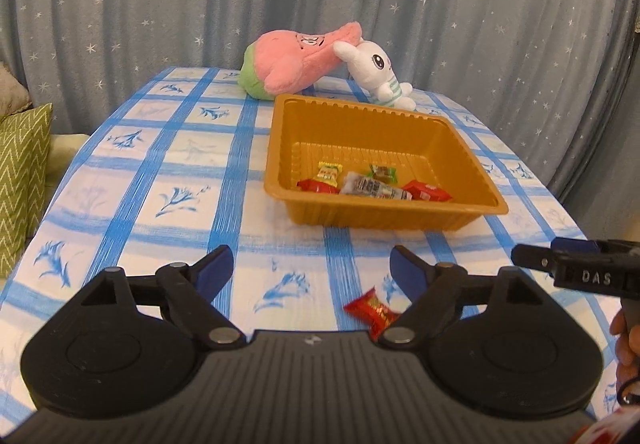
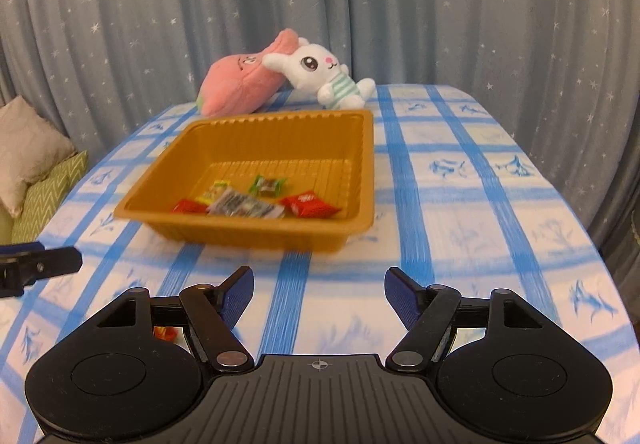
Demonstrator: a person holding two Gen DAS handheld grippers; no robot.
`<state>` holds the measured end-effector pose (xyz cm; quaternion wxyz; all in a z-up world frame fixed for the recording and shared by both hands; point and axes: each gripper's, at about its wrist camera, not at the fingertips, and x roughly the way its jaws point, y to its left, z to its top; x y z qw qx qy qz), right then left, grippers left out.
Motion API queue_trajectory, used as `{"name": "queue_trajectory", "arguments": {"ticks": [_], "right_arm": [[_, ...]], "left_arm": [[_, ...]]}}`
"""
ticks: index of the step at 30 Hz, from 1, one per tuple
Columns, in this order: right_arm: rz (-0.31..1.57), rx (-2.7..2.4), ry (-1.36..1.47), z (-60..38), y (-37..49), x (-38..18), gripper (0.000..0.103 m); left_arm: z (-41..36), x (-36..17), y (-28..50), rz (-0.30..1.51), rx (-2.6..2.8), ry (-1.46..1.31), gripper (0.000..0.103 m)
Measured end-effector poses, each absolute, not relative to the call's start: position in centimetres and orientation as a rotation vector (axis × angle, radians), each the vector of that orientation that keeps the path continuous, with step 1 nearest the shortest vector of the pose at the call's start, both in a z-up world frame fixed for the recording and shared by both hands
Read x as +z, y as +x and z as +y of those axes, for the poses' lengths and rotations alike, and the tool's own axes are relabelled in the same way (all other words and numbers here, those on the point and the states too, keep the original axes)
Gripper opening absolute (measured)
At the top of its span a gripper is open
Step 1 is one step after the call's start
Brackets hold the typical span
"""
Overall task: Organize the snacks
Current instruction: 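Withdraw both tools from the tray toward the remaining snacks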
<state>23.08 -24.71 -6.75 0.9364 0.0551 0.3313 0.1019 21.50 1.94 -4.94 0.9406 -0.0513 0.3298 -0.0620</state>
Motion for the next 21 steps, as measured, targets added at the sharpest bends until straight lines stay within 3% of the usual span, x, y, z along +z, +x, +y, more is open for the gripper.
{"name": "queue_trajectory", "arguments": {"ticks": [19, 21], "right_arm": [[0.764, 0.428, 0.053, -17.9, 17.4, -10.9, 0.072], [0.764, 0.431, 0.04, -17.4, 17.5, -11.3, 0.067]], "left_arm": [[4.3, -6.7, 18.4, 0.718, -0.068, -0.116, 0.085], [4.3, -6.8, 18.4, 0.723, -0.067, -0.112, 0.085]]}}
